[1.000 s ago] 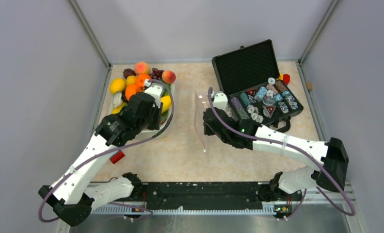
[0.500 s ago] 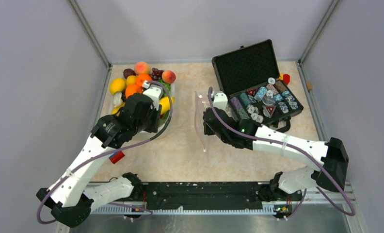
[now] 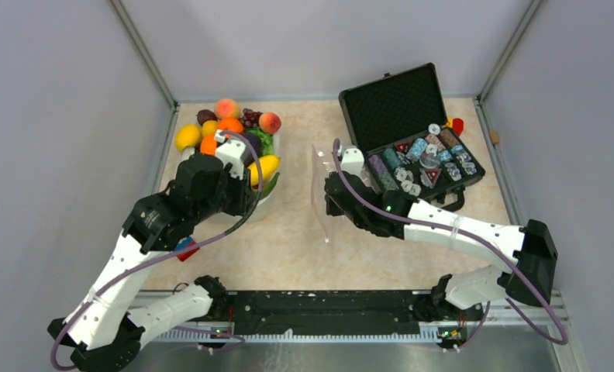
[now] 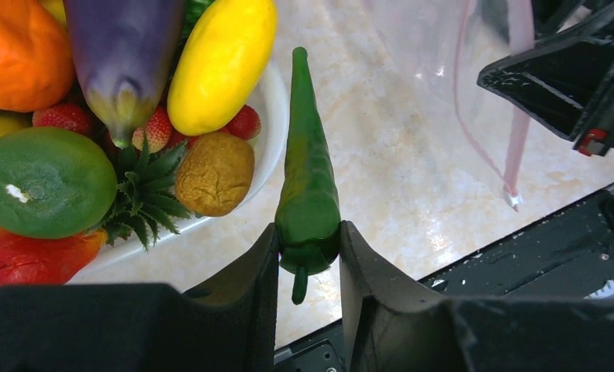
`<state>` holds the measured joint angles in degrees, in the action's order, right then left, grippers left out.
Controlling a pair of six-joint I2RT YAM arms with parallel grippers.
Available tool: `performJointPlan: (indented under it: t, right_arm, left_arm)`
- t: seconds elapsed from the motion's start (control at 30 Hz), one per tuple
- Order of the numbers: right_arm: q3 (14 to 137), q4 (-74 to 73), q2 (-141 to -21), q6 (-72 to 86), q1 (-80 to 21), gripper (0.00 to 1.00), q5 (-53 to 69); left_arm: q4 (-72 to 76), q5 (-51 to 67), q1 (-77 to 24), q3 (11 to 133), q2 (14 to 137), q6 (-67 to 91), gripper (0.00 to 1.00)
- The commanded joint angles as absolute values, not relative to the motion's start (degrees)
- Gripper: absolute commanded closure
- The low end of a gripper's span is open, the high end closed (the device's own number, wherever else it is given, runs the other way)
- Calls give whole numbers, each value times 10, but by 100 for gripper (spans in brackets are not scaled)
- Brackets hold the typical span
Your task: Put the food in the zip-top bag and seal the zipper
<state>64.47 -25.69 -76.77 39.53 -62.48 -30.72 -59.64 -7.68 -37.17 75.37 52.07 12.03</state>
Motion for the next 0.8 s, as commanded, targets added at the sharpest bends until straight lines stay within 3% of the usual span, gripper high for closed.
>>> performJointPlan:
  t: [0.0, 0.17, 0.43, 0.77]
  right_arm:
    - [648, -233, -753, 396, -621, 100, -314]
    - [648, -236, -753, 399, -621, 100, -319]
    - [647, -234, -749, 403, -621, 100, -327]
    - [645, -237, -740, 408, -621, 100, -330]
  left_arm:
    - [-561, -18, -371, 776, 505, 127, 100]
    - [-483, 104, -371, 774, 475, 147, 100]
    - [-441, 188, -371, 739, 489, 164, 100]
    - [-468, 145, -372, 728, 519, 157, 100]
